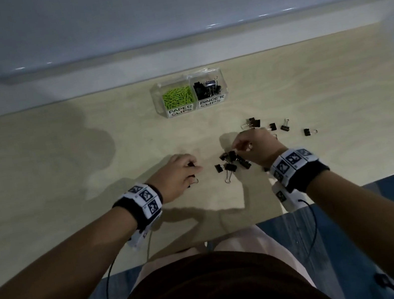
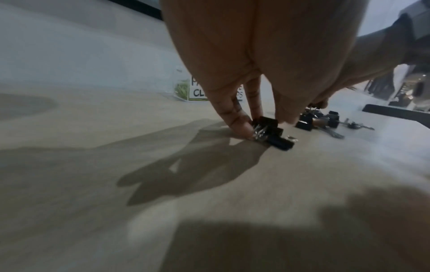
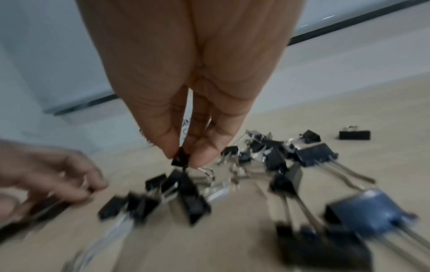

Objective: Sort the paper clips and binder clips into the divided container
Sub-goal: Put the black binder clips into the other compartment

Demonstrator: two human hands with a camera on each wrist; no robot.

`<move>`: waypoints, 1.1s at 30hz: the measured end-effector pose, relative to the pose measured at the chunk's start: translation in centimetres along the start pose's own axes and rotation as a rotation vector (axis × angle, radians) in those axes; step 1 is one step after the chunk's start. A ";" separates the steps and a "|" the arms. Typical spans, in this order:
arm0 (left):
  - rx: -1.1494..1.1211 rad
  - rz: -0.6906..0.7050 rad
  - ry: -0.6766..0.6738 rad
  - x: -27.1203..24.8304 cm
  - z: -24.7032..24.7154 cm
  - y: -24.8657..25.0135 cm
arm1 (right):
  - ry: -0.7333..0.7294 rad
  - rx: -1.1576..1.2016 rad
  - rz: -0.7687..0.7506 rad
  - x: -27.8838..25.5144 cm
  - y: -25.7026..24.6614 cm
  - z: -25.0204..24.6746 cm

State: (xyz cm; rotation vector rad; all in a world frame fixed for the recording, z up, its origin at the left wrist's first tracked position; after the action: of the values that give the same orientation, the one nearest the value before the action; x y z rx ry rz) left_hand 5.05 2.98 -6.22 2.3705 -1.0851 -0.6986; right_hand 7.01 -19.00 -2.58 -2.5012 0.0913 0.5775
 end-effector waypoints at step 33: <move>-0.300 -0.250 0.349 7.0 -9.5 0.8 | 0.068 0.445 0.272 4.2 0.4 -2.7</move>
State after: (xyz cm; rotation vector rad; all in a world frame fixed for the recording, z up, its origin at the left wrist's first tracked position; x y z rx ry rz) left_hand 14.28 -1.25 -0.25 2.2705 -0.5057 -0.4647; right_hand 11.79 -20.51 -2.54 -2.0847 0.5336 0.5129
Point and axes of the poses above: each hand's wrist, its own x-axis towards the middle knuckle, its own z-axis out of the palm, y = z × x, the point moved 5 cm from there along x, towards the middle knuckle, and after that the axes turned 9 degrees about z, right-handed, at the moved point
